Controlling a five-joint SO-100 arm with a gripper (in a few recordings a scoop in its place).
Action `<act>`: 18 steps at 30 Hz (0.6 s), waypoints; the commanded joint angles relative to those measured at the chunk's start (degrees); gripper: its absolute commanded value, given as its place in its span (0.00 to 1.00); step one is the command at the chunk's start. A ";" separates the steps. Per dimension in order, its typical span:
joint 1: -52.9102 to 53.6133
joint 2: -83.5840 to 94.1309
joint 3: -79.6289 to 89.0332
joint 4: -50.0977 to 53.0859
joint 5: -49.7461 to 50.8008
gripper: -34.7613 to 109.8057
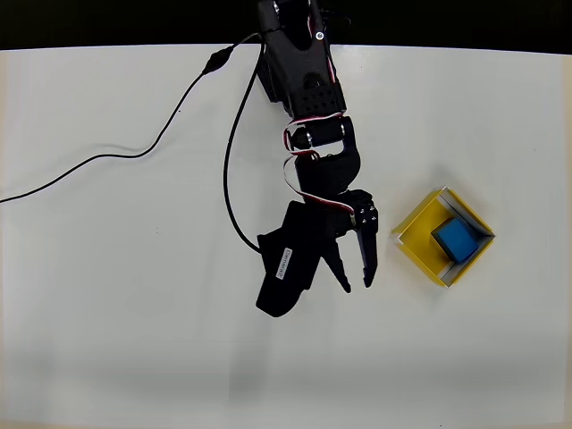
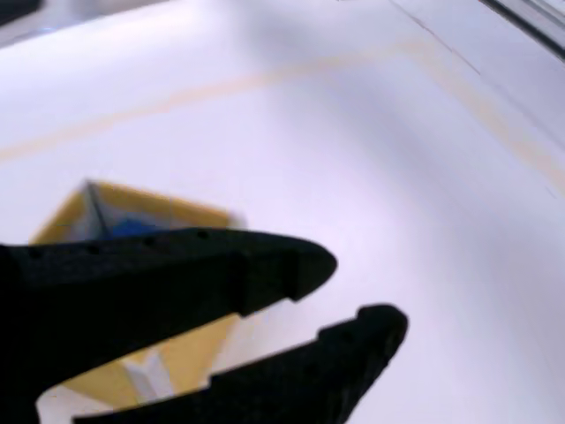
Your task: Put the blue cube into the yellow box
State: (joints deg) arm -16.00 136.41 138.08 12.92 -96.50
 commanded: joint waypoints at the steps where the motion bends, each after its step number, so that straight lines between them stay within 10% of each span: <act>1: 5.80 8.35 3.08 1.49 -0.88 0.30; 18: 16.96 41.84 38.32 12.92 -0.97 0.29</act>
State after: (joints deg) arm -0.35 171.12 174.02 23.20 -96.50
